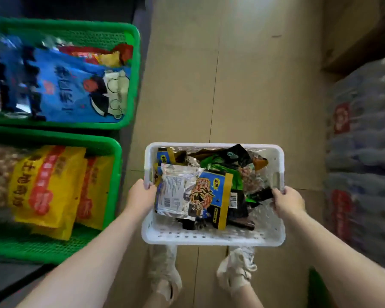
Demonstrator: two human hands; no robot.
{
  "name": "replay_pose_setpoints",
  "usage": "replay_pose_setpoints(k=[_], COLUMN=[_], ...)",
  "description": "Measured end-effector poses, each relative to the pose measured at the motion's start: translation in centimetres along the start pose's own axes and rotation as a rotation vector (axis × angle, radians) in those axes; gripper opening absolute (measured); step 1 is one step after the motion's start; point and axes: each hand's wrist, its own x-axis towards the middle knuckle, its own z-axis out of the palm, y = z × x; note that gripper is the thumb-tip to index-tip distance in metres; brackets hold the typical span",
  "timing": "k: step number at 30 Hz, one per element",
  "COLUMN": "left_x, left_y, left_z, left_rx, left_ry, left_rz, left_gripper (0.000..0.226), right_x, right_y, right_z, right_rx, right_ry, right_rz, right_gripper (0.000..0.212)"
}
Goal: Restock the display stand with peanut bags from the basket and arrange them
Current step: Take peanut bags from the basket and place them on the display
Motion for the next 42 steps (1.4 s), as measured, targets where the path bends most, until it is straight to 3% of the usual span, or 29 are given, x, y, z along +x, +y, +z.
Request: replay_pose_setpoints(k=[6,13,15,17,20,23,25,29,32,35,37,39,42], left_x=[9.6,10.8,9.0,7.4,7.4,8.5,9.1,8.7,8.1,7.7,7.3,6.6,5.0], left_y=[-2.0,-2.1,-1.3,-0.2,1.2,2.5,3.0,2.0,0.0,-0.7,-0.7,-1.0,-2.0], left_z=[8.1,8.5,7.5,6.7,7.4,9.1,10.0,11.0,11.2,10.8,10.6,9.9,8.4], left_rx=[0.119,0.264,0.405,0.536,0.687,0.822,0.898,1.099,1.118,1.178,1.147,1.111,1.078], left_ry=[-0.099,-0.106,0.067,0.138,-0.053,-0.188,-0.231,-0.254,-0.235,-0.323,-0.303,-0.247,-0.188], left_rz=[0.049,0.013,0.153,0.417,0.693,0.816,0.845,0.999,1.071,1.018,1.089,1.228,1.215], left_gripper=[0.028,0.029,0.046,0.057,0.071,0.083,0.078,0.043,0.036,0.031,0.022,0.027,0.04], right_x=[9.7,10.2,9.2,7.6,5.8,5.4,5.4,5.8,6.1,6.1,6.1,5.8,4.5], right_y=[4.2,2.8,2.1,0.9,-1.0,-1.8,-1.8,-1.3,-1.6,-2.5,-3.0,-3.5,-3.9], right_z=[7.5,8.7,7.7,7.0,7.9,10.0,11.2,12.6,12.7,13.0,13.2,13.2,12.6], right_rx=[-0.047,-0.2,-0.255,-0.228,-0.159,-0.228,-0.215,-0.132,-0.175,-0.253,-0.272,-0.378,-0.505], right_ry=[-0.034,-0.009,0.098,0.145,-0.091,-0.28,-0.317,-0.255,-0.223,-0.238,-0.213,-0.138,-0.026], right_rz=[0.011,-0.063,-0.131,-0.268,-0.434,-0.395,-0.323,-0.251,-0.293,-0.35,-0.356,-0.429,-0.595], right_gripper=[0.032,0.025,0.032,0.033,0.026,0.033,0.039,0.031,0.034,0.045,0.038,0.023,0.015])
